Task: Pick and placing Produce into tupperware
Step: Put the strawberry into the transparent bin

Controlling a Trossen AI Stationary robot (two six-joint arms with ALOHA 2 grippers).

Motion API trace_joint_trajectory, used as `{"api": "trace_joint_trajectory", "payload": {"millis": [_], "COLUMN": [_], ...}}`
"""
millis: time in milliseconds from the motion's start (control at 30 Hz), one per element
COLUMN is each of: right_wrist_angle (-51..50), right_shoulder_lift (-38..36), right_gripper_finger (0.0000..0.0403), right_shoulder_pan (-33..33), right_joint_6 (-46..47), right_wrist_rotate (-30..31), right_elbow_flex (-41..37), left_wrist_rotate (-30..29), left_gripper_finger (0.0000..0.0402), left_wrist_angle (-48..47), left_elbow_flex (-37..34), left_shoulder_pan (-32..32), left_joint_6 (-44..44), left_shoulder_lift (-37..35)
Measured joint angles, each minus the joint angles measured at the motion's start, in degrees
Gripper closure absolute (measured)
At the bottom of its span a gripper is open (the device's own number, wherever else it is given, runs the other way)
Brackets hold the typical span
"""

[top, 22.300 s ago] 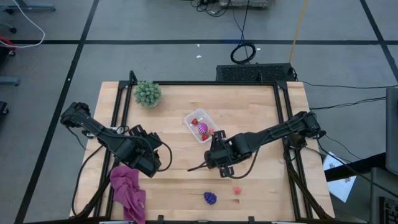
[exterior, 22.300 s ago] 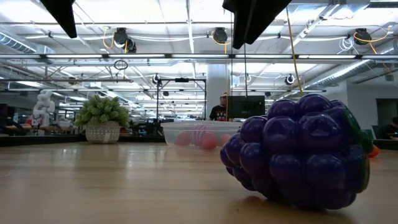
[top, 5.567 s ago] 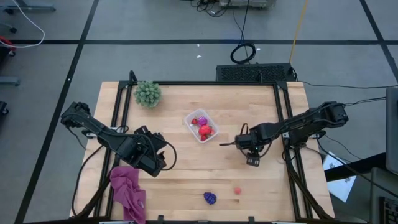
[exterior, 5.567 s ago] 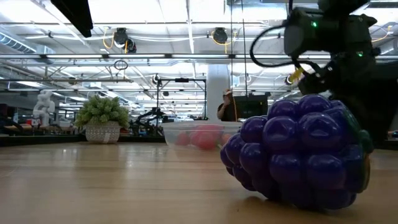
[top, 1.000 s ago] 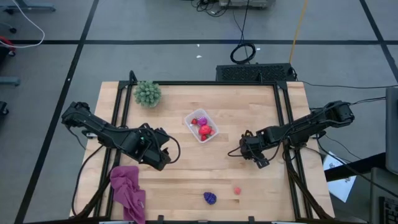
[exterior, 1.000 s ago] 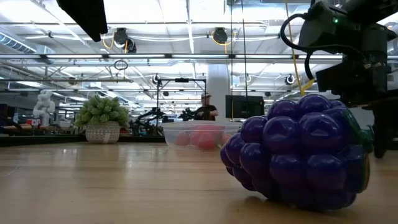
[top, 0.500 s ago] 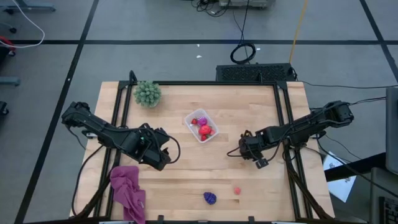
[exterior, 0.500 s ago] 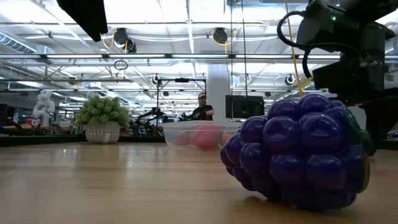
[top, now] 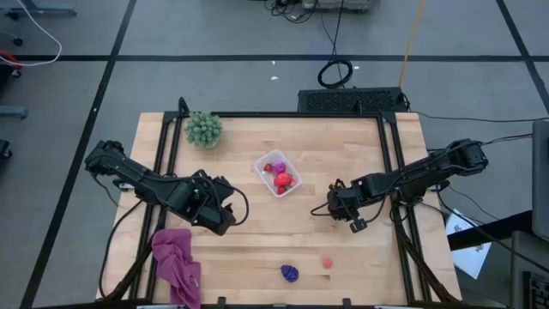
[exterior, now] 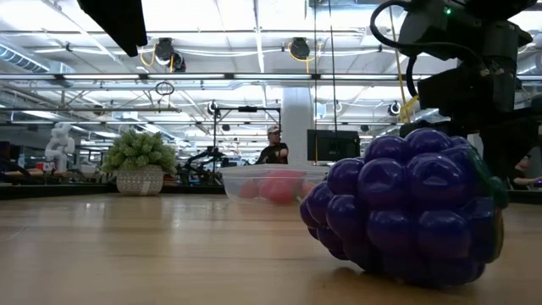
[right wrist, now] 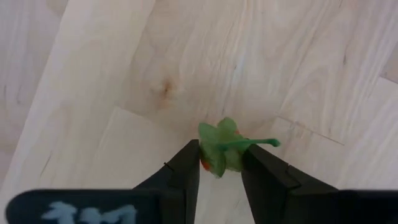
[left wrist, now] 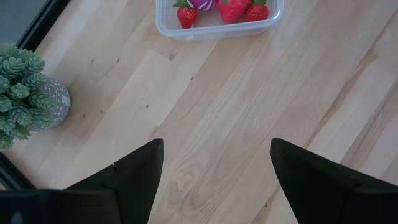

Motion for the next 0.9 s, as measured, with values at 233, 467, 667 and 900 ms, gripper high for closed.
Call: {"api": "trace_joint_trajectory", "payload": {"millis": [233, 467, 667, 900], "right_wrist_angle": [-0.4, -1.6, -1.3, 13.3], "right_shoulder_lift": [-0.3, -3.1, -4.7, -3.7], "right_gripper_finger": [0.0308, 0.0308, 0.0308, 0.0306], "right_shoulder_pan": [0.0, -0.1, -0.1, -0.8], "right_joint_6": [0.0, -0.6, -5.3, -14.0], "right_wrist_rotate": [2.6, 5.2, 9.7, 11.9], "right_elbow_flex": [0.0, 2.7, 10.0, 15.4], "left_wrist_rotate": [0.0, -0.2, -0.2, -0.2], "left_gripper_finger": [0.0105, 0.0105, 0.0105, 0.0105], "left_wrist_angle": [0.0, 0.0, 0.0, 0.2], "left_elbow_flex": [0.0, 0.0, 0.0, 0.0], "left_shoulder_pan": [0.0, 0.1, 1.2, 2.8], "left_joint_6": [0.3, 0.5, 0.5, 1.7], "left_shoulder_lift": [0.0, 0.0, 0.0, 0.0]}}
